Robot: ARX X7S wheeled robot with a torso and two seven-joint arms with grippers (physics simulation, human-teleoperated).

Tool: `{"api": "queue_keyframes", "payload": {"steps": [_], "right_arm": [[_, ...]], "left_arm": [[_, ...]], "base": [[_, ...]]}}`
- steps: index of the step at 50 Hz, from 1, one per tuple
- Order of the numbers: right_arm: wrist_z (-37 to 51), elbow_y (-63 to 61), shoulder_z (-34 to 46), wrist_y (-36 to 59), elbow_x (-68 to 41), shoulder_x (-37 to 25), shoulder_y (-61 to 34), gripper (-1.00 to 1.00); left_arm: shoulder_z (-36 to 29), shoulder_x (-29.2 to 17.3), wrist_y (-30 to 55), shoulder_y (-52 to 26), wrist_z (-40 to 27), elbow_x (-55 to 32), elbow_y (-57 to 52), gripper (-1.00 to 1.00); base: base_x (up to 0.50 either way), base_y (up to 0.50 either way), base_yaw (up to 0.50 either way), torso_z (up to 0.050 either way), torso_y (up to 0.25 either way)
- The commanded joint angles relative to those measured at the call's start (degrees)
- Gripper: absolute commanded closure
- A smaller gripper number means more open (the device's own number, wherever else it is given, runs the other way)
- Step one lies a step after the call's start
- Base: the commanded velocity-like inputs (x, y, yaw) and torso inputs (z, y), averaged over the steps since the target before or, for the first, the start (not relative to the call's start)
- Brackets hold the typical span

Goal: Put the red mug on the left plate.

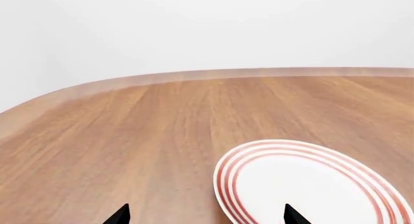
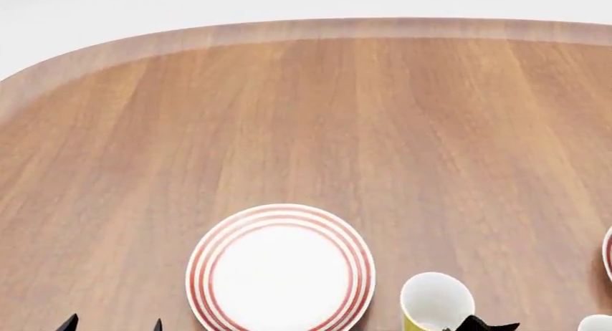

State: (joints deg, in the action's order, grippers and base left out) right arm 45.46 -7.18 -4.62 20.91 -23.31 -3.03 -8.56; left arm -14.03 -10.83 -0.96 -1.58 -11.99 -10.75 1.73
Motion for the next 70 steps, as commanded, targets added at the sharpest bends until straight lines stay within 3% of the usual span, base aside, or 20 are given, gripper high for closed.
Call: {"api": "queue_keyframes", "payload": {"steps": [1,17,31,49,70], "right_arm": [[7.7,1.7,-0.7,1.2,-1.2,0.7,-3.1,-1.0],[11.3,0.0,2.4,2.8,-3.3,0.8,-5.6,-1.0],[18.0,-3.1,-2.7,12.5,-16.7,0.5,-12.4,-1.0],[18.2,5.1,-6.9,9.6,-22.2,-0.4,-15.9,-1.0],[16.4,14.1,-5.1,3.9,-19.0,-2.2,-20.2,-1.0]], "left_arm": [[-0.4,-0.3,0.1,0.1,-0.4,-0.2,-0.2,-1.0],[-1.0,-0.5,-0.2,-0.2,-0.6,-0.4,0.2,-1.0],[-1.3,-0.8,-0.2,-0.2,-1.0,-0.6,0.3,-1.0],[-1.8,-1.1,-0.1,-0.3,-1.4,-1.0,0.3,-1.0],[-2.3,-1.4,-0.5,-0.7,-1.7,-1.3,0.9,-1.0]], "base": [[0.0,0.0,0.0,0.0,0.0],[0.0,0.0,0.0,0.0,0.0],[0.0,0.0,0.0,0.0,0.0],[0.0,0.0,0.0,0.0,0.0],[0.0,0.0,0.0,0.0,0.0]]}}
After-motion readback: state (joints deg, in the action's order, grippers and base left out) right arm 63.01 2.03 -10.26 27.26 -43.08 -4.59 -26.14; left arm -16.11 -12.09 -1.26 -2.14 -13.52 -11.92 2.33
